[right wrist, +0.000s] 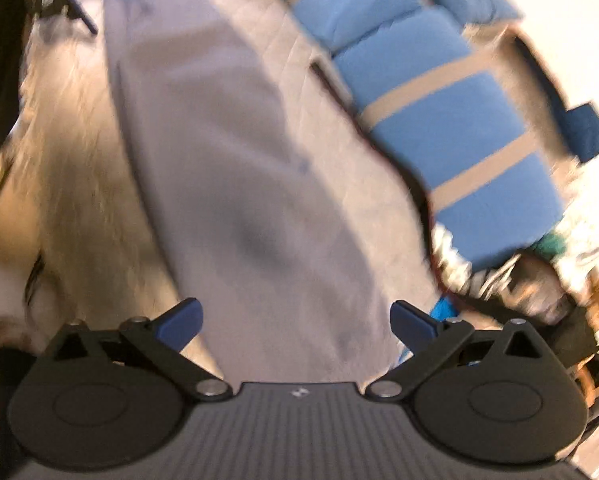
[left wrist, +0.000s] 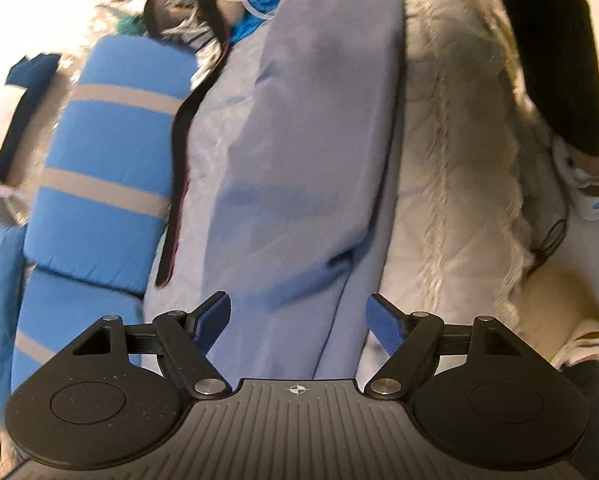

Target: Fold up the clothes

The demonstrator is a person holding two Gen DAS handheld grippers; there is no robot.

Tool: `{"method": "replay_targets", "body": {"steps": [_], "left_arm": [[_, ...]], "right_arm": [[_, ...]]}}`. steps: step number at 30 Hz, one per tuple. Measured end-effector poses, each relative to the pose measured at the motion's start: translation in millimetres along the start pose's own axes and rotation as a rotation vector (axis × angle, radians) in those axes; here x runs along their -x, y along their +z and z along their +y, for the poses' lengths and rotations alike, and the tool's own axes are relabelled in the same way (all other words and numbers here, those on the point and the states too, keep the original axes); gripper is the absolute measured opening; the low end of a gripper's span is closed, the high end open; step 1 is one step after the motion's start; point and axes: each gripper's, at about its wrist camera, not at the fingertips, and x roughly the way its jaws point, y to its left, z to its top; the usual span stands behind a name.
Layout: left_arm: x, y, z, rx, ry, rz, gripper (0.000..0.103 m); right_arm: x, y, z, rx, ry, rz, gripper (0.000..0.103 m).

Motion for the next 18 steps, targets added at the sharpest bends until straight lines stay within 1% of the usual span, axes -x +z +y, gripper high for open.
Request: {"method": "replay_targets", "body": {"steps": [3,5,6,8,10,14,18], "left_arm": [[-7,-7,0,0.064,0.060,0.020,0.074],[-12,-10,0,0.101,0.110,0.032,0.074],[-16,-11,-2,0.102,0.142,0.032,0.074],[-23,-13,-7,0.072,0.196,0.040,0.074],[-28,-17,-15,0.021,0.226,0.044,0.074],[-34,-28,-30,-0.051,0.275,0.036,0.074],[-38,-34,-37,-0.149,0.324,0.038,0.074]], "right_arm": [[5,28,5,-0.084,0.073,-0.074,0.103],[4,47,11,-0.101,0.088,-0.124,0.103],[3,57,15,-0.105,0.089,-0.146,0.103],[-2,77,21,-0.116,0.084,-0.181,0.103],[-11,95,24,-0.135,0.055,-0.190,0.103],[-22,100,23,-0.188,0.061,-0.173,0.103],[-32,103,21,-0.242,0.072,-0.154,0.103]]}}
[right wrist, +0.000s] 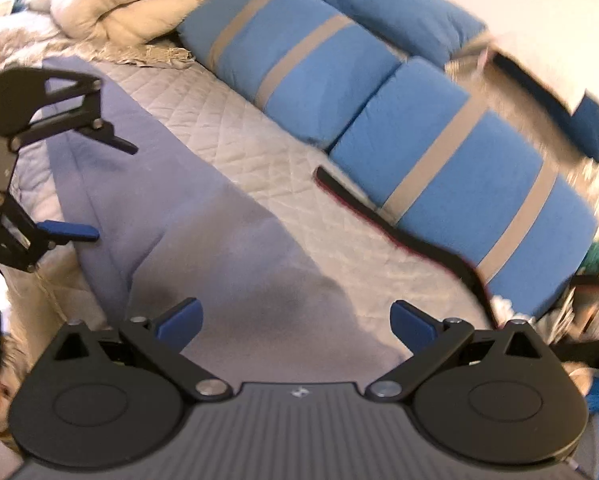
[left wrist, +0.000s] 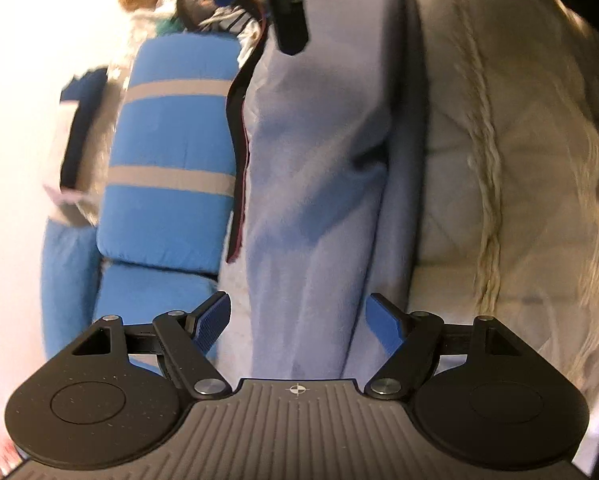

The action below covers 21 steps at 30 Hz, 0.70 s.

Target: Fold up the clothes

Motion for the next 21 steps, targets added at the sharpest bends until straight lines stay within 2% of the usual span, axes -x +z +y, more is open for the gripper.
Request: {"method": "replay_targets", "body": {"steps": [6,7,8,9,10,11,13,17,21], "left_arm": [[-11,5,-6,-0.090,0.026,-0.001,0.074],[-12,6,-5,-0.092,0.021,0.000,0.070],[-13,6,-5,-0.091,0.005,0.002,0.051],[-13,7,-4,-0.083,-0.028,0.007,0.039],[-13,7,-3,-0.078,-0.048,0.013,0.016],[-11,6,-4,-0.082,-0.047,0.015,0.003],[-7,3,-4,-0.081,-0.044,0.016,0.003],[2,-5,8,-0.017,-0.048,0.034,0.003],[12,-11,9,-0.015,-0.050,0.046,0.002]], "right_arm": [[-16,2,-3,-0.083,0.007,0.028,0.103],[-18,2,-3,-0.096,0.009,0.032,0.103],[-21,3,-4,-0.110,0.010,0.037,0.103],[-22,3,-3,-0.109,0.012,0.039,0.103],[-22,2,-2,-0.103,0.016,0.040,0.103],[-22,2,0,-0.097,0.019,0.041,0.103],[-22,1,2,-0.084,0.025,0.043,0.103],[-19,2,7,-0.056,0.019,0.032,0.103],[-13,5,7,-0.056,0.014,0.018,0.103]]}}
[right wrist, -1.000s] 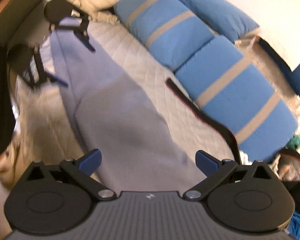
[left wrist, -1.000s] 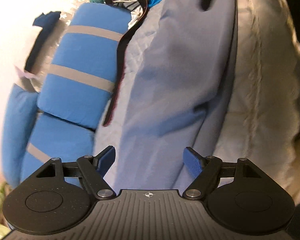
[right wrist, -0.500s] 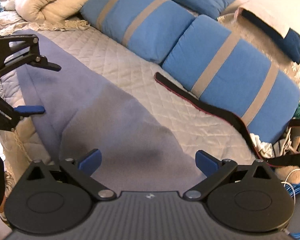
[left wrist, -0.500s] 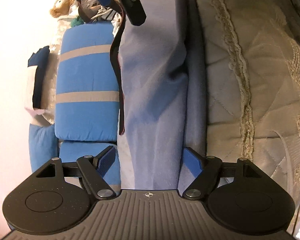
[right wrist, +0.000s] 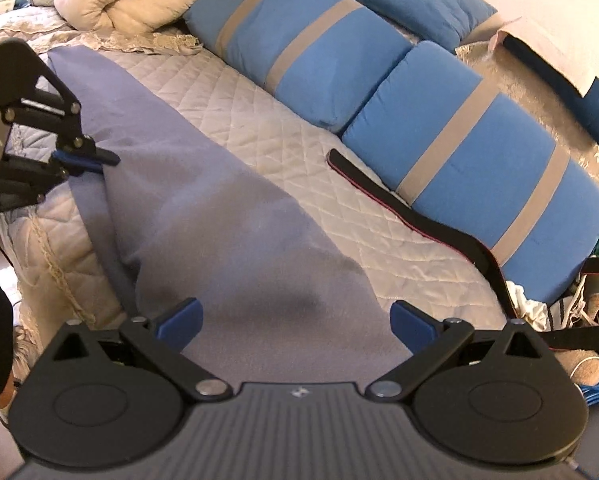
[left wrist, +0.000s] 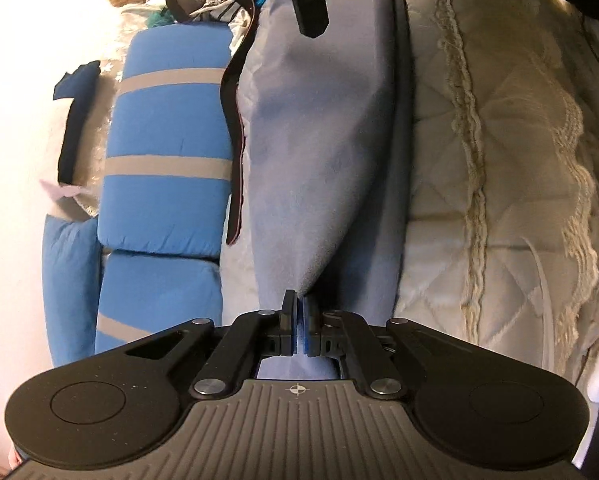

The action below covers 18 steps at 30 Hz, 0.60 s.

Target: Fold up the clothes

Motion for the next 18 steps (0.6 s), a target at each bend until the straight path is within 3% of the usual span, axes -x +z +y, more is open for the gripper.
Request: {"method": "replay_targets", "body": {"steps": [10,18], "left_arm": [[1,-8,-18,-0.053,-0.078,0.034,0.003],[-5,-6,-12,-0.024,-0.141,0.064,0.009]], "right_arm": [[-4,-5,6,-0.008,0.020,0.030,0.103],[-22,-12,-6,-0.226,0.153,0.136,0.103]]}}
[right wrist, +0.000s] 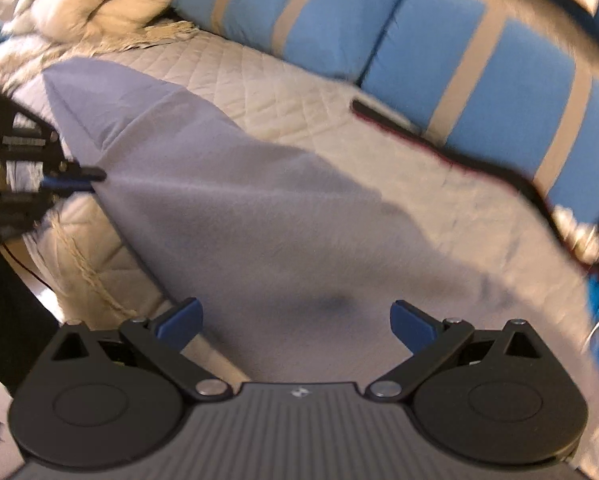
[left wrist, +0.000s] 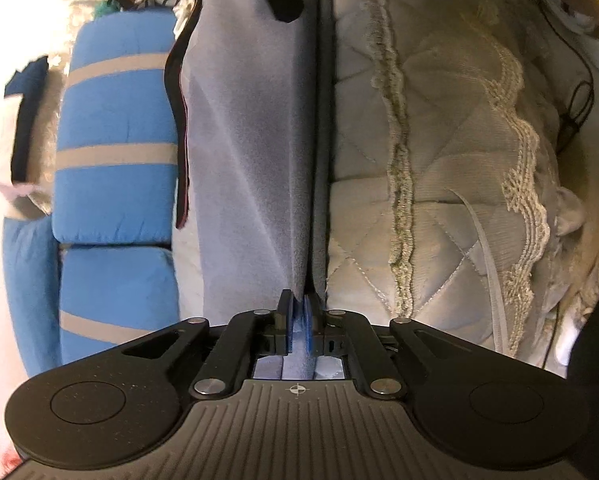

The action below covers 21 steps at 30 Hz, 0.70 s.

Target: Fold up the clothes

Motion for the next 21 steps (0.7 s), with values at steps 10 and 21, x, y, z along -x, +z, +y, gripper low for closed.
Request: {"method": "replay_targets", "body": {"steps": [10,21], "left_arm": [[12,-21,35,0.126,0.055,0.043,0.085],[-20,-34,29,0.068,0.131,0.122,0.085]], "right_arm": [[-5,0,-27,-0.107,-0.075,0.037,0.103],[4,3,-14,-0.040,-0.074,-0.002,0.103]]}}
